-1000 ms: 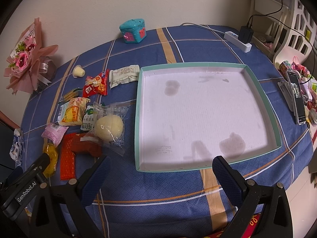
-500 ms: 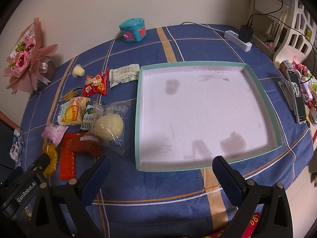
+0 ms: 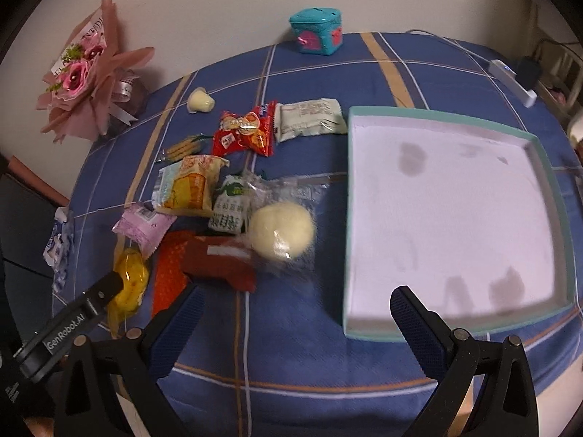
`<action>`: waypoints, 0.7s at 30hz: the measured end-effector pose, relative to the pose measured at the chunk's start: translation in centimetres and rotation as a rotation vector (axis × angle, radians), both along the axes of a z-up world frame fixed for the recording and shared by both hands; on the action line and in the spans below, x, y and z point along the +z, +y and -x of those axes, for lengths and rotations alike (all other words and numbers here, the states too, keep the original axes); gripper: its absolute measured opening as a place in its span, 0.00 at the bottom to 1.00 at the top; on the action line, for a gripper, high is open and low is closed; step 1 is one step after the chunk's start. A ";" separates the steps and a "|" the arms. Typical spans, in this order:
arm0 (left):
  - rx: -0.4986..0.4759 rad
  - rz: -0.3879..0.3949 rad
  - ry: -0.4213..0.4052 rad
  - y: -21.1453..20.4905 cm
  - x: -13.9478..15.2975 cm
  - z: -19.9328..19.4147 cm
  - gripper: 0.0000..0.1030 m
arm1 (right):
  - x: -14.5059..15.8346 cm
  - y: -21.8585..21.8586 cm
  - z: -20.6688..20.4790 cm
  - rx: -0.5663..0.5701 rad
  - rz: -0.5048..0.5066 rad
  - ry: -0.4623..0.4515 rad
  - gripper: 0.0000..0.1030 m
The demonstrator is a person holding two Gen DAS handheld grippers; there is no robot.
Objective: Organize snacks
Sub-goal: 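Grasp the yellow bun pack with the left gripper while the right grasps the clear-wrapped bun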
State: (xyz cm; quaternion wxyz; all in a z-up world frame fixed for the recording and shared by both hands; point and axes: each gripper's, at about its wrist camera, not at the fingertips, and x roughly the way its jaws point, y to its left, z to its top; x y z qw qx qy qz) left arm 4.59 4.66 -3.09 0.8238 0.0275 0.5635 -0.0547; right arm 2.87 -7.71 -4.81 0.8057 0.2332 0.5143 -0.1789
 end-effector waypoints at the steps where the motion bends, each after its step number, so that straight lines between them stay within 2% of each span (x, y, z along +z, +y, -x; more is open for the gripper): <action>1: 0.006 0.010 0.013 0.2 -0.4 -0.4 1.00 | -0.1 -0.2 -0.4 0.001 0.000 -0.001 0.99; 8: 0.024 0.023 0.076 1.2 -3.1 -3.0 0.96 | -1.9 -1.6 -3.2 0.007 -0.037 0.027 0.85; 18: -0.008 0.030 0.104 1.2 -5.2 -5.4 0.96 | -4.9 -1.8 -6.4 0.024 -0.094 0.072 0.77; 20: -0.014 0.036 0.116 1.1 -5.6 -5.6 0.93 | -6.0 -1.6 -6.7 0.022 -0.115 0.102 0.73; 21: -0.018 0.043 0.122 1.2 -5.7 -5.6 0.85 | -6.4 -1.5 -6.8 0.022 -0.125 0.116 0.71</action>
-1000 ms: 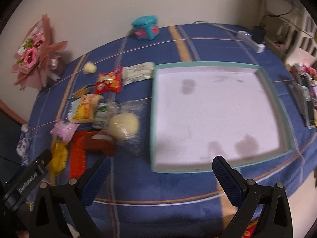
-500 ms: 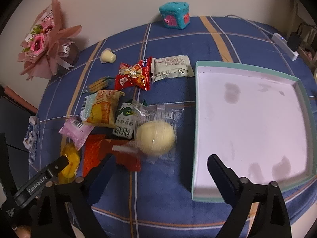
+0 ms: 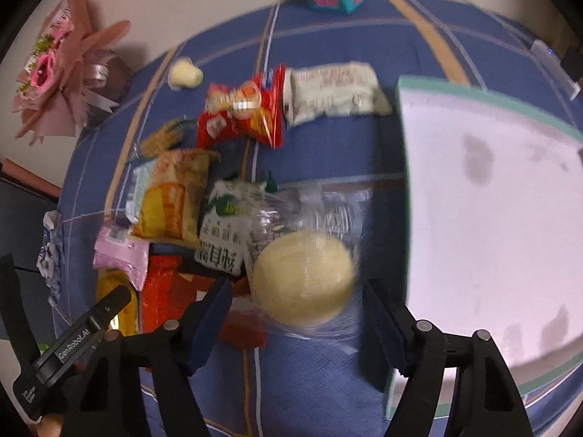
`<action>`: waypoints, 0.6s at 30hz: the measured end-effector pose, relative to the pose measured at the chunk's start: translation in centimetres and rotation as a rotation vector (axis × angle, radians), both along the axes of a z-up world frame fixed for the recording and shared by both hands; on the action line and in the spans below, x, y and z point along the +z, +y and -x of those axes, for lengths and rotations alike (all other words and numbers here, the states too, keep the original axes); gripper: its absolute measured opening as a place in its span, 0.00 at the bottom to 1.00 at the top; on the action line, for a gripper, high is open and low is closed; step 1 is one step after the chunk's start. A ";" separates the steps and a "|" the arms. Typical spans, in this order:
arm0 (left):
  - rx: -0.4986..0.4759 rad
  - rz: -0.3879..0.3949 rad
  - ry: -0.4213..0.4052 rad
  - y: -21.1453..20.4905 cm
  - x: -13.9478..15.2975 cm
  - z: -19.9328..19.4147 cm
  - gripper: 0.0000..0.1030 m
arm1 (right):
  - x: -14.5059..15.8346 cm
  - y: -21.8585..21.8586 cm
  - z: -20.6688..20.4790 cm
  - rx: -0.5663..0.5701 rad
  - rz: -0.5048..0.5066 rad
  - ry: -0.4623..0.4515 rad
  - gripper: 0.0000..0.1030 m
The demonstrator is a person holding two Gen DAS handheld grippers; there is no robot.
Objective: Organize snacks
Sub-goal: 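Grasp the yellow bun pack with the left gripper while the right grasps the clear-wrapped bun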
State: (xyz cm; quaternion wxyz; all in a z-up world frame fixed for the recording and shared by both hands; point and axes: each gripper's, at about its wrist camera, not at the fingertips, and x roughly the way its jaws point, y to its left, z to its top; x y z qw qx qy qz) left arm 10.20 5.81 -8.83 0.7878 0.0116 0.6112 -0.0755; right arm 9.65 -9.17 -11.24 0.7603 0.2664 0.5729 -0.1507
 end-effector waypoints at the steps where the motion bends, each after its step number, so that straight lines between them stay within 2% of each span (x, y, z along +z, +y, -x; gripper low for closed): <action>1: -0.005 0.005 0.006 0.0 -0.2 -0.1 0.75 | -0.3 0.1 0.0 0.000 0.001 0.008 0.68; 2: -0.008 0.006 0.010 -0.1 -0.3 0.0 0.70 | -0.5 0.2 0.0 0.002 0.002 0.014 0.64; 3: -0.011 0.007 0.015 -0.2 -0.4 0.0 0.61 | -0.5 0.3 0.0 0.002 0.001 0.013 0.63; 5: -0.015 0.009 0.019 -0.2 -0.4 0.2 0.55 | -0.3 0.4 0.1 0.003 0.002 0.000 0.58; 6: -0.015 0.005 0.016 -0.1 -0.3 0.3 0.47 | -0.2 0.3 0.1 0.002 -0.002 -0.004 0.58; 8: -0.011 0.010 0.010 0.2 0.2 0.8 0.43 | 0.2 0.0 0.3 -0.002 -0.018 -0.015 0.56; 13: -0.011 0.015 -0.039 0.3 2.7 2.2 0.41 | 1.8 0.0 0.7 -0.012 -0.043 -0.051 0.55; 18: -0.025 0.035 -0.134 -0.2 7.5 3.5 0.41 | 4.7 -0.6 1.9 -0.025 -0.049 -0.110 0.55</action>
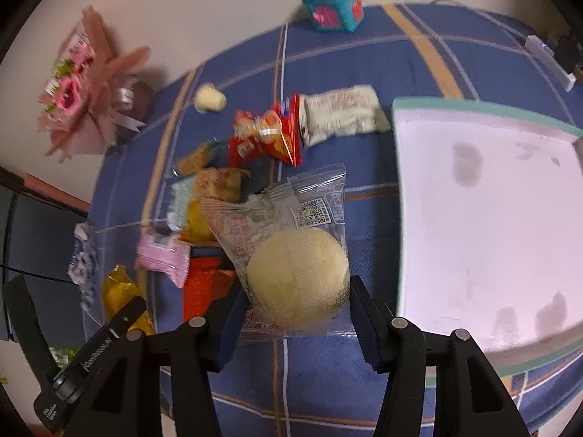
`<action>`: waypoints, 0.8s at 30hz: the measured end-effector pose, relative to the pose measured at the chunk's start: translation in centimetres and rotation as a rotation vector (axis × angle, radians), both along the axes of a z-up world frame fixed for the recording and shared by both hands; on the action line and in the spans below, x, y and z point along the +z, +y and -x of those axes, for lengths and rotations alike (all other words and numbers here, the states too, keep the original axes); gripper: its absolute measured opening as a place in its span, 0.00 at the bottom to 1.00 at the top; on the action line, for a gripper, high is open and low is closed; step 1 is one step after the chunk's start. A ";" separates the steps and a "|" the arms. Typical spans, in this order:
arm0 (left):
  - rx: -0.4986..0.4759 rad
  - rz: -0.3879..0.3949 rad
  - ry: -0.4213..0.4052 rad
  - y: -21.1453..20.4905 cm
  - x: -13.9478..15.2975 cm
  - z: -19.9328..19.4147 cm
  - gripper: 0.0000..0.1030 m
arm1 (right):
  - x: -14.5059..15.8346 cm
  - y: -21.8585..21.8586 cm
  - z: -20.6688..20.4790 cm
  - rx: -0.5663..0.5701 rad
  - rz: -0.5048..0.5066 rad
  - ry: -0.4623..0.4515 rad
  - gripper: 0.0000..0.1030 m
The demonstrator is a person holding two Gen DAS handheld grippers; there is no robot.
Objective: Organize snacks
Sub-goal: 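Grasp the yellow bun pack with the left gripper while the right grasps the clear-wrapped bun, then carry both packs over the white tray and open both grippers to drop them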
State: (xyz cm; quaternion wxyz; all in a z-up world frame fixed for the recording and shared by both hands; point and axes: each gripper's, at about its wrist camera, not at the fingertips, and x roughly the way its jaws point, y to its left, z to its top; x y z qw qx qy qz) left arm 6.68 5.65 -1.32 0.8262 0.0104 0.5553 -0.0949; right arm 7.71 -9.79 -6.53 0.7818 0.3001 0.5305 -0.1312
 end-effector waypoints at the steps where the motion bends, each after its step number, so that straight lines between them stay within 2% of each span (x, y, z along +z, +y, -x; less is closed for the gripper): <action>1: -0.008 0.000 -0.017 -1.1 0.4 -0.1 0.41 | 0.5 -0.3 0.3 -0.006 0.010 -0.005 0.55; 4: -0.059 0.017 -0.046 -3.8 2.3 0.8 0.41 | 1.7 -1.6 1.4 -0.048 0.021 -0.009 0.55; 7: -0.130 0.011 -0.044 -7.6 2.8 1.9 0.41 | 2.2 -4.5 3.0 -0.129 0.051 0.003 0.55; 12: -0.301 0.008 -0.022 -15.4 2.0 4.7 0.41 | 2.3 -10.5 6.7 -0.305 0.184 0.096 0.55; 19: -0.511 -0.005 -0.010 -24.9 0.9 8.6 0.41 | 1.3 -16.9 10.7 -0.457 0.181 0.144 0.55; 24: -0.574 -0.011 -0.012 -29.2 -0.6 9.5 0.41 | 0.5 -19.7 12.0 -0.501 0.189 0.167 0.55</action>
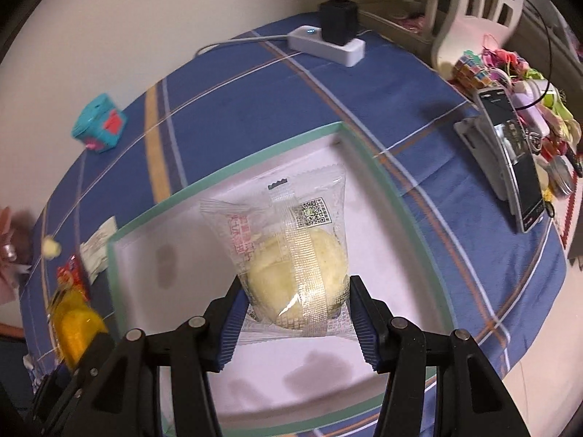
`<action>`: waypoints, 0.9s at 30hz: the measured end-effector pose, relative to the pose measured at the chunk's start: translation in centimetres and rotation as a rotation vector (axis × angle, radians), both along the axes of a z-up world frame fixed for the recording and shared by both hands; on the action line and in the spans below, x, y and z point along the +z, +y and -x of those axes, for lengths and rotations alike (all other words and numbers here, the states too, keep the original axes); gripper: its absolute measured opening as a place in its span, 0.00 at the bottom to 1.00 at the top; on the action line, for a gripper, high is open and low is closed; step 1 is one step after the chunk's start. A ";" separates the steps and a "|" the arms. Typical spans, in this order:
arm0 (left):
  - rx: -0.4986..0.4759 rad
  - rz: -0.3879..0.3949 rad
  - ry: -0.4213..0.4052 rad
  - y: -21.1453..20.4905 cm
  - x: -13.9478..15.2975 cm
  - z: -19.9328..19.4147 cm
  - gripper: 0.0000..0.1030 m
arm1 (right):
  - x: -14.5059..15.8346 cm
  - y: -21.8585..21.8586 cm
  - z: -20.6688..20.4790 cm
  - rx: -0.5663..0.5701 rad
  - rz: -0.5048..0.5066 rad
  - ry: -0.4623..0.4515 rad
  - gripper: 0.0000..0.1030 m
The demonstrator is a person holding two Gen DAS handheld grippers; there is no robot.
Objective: Organize snacks
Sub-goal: 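Carry both packs over the white tray and open both grippers to drop them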
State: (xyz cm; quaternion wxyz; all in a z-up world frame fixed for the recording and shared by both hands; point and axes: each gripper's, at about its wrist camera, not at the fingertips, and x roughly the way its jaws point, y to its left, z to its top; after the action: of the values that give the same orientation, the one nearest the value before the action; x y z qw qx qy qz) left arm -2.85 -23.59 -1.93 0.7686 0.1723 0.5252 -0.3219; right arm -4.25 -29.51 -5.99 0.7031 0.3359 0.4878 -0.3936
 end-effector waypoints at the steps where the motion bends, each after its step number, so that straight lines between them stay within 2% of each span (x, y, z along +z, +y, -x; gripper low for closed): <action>1: -0.010 0.003 -0.004 -0.7 -0.2 0.2 0.41 | -0.1 -0.4 0.1 -0.005 0.004 0.007 0.55; 2: -0.015 0.006 -0.005 -1.1 -0.4 0.2 0.42 | -0.2 -0.7 0.1 -0.008 0.006 0.014 0.56; 3: -0.020 0.012 -0.003 -1.4 -0.7 0.1 0.52 | -0.3 -1.0 0.2 -0.014 0.007 0.019 0.56; 4: -0.022 0.019 0.000 -1.6 -0.8 0.1 0.67 | -0.5 -0.3 0.4 -0.019 0.009 0.022 0.59; 5: -0.021 0.018 0.004 -1.7 -1.0 -0.3 0.72 | -0.5 -0.5 0.6 -0.028 0.011 0.020 0.67; 7: -0.015 0.019 0.002 -1.5 -0.6 -0.2 0.74 | -0.6 -0.6 0.4 -0.027 0.023 0.027 0.81; 10: 0.027 0.029 -0.004 -0.4 0.0 -1.0 0.76 | 0.0 -0.3 0.9 -0.015 0.030 0.029 0.81; 11: 0.044 0.033 -0.003 0.4 0.4 -1.4 0.79 | 0.1 -0.1 0.9 -0.011 0.028 0.028 0.82; 12: 0.062 0.036 -0.005 0.9 0.6 -1.8 0.87 | 0.2 0.1 0.8 -0.004 0.029 0.030 0.83; 14: 0.117 0.034 -0.016 2.5 1.0 -2.8 0.91 | 0.5 0.7 0.5 0.017 0.044 0.039 0.94; 16: 0.164 0.029 -0.023 4.2 1.1 -3.7 0.96 | 0.8 1.4 0.2 0.037 0.055 0.034 1.00; 18: 0.227 0.005 -0.030 6.8 1.0 -5.0 0.99 | 1.1 2.0 -0.1 0.054 0.046 0.013 1.00; 22: 0.325 -0.054 -0.031 11.6 0.4 -7.3 1.00 | 1.1 3.5 -1.2 0.101 0.045 0.007 1.00; 27: 0.394 -0.076 -0.047 17.0 1.0 -9.6 1.00 | 1.0 5.9 -3.1 0.160 0.030 0.012 1.00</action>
State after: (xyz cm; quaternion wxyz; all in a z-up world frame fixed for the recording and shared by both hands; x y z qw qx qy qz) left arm 6.75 -6.54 -0.93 0.8217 0.1025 0.5426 -0.1411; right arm -1.11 -23.66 -4.99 0.7344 0.2828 0.5112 -0.3455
